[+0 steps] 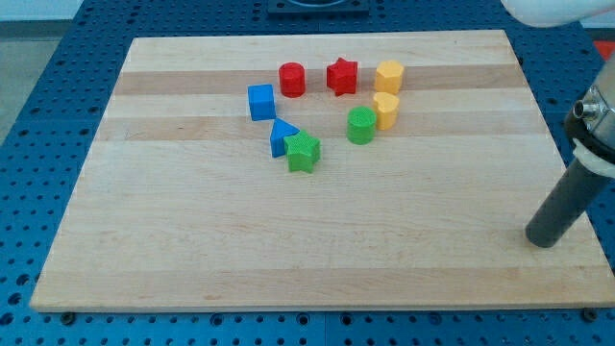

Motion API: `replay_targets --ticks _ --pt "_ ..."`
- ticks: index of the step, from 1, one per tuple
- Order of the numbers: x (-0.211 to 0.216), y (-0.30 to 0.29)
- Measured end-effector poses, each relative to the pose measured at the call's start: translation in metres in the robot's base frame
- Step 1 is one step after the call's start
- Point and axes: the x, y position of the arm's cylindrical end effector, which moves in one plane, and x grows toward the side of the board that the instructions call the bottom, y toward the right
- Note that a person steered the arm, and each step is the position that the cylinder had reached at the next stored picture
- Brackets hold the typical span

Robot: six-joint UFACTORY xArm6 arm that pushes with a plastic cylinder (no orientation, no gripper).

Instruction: Move your arm upwards

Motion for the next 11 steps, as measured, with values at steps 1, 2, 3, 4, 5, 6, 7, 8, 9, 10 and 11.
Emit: replay_targets --ticks 1,2,3,4,5,6,7,8,9,10,11 --pt "0.0 0.0" --pt "-0.002 0.0" --pt "-0.005 0.0" --pt "-0.01 0.0" --pt "-0.017 0.0" --pt "-0.022 0.0" --pt "-0.029 0.0" --pt "-0.033 0.0" --pt "-0.043 -0.011" --pt "-0.064 -0.037" --pt "-0.086 -0.074"
